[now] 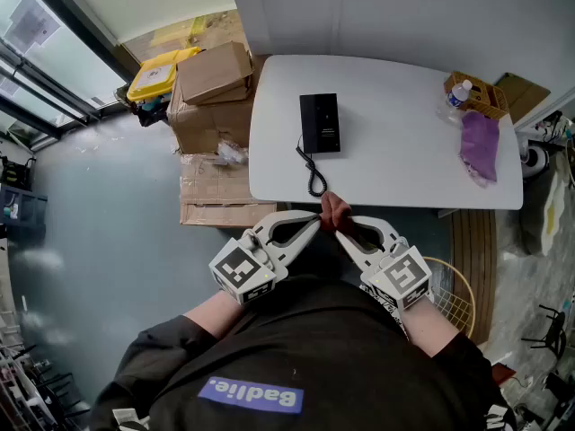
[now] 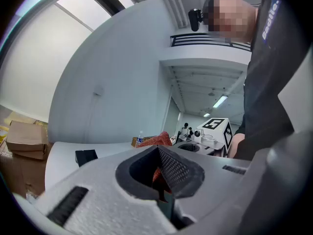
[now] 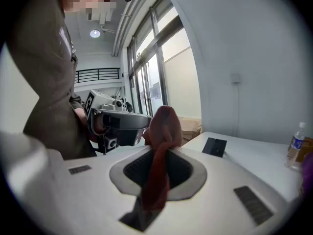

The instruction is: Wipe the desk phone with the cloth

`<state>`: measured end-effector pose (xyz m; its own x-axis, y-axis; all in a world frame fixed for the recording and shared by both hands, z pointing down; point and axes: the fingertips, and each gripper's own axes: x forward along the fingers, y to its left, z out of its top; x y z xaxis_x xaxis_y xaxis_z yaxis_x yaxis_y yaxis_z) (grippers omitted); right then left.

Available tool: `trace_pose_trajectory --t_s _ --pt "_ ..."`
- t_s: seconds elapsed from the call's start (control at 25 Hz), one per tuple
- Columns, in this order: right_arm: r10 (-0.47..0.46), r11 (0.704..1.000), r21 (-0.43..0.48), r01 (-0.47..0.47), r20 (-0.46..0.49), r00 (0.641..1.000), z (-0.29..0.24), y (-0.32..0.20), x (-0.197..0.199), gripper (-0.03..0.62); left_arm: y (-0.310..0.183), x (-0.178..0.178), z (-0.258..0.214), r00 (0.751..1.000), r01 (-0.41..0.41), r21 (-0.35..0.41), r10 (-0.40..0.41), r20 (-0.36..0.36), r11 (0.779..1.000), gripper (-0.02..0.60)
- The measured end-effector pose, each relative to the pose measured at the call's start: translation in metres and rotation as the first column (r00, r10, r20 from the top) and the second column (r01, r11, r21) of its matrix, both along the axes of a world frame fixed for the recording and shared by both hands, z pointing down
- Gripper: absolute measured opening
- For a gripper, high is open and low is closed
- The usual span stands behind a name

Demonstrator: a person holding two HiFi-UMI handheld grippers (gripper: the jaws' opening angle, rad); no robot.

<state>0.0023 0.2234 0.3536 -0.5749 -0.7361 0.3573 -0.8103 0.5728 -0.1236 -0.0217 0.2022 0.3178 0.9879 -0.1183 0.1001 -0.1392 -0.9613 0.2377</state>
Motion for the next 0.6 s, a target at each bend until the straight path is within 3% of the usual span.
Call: trace_pose_trajectory --t_s 0.6 --pt "-0.034 0.999 -0.003 0.034 0.051 0.998 0.007 -0.004 0.018 0.071 -0.007 0.015 0.008 0.996 0.079 -0.024 -0.078 0.043 0.997 0.015"
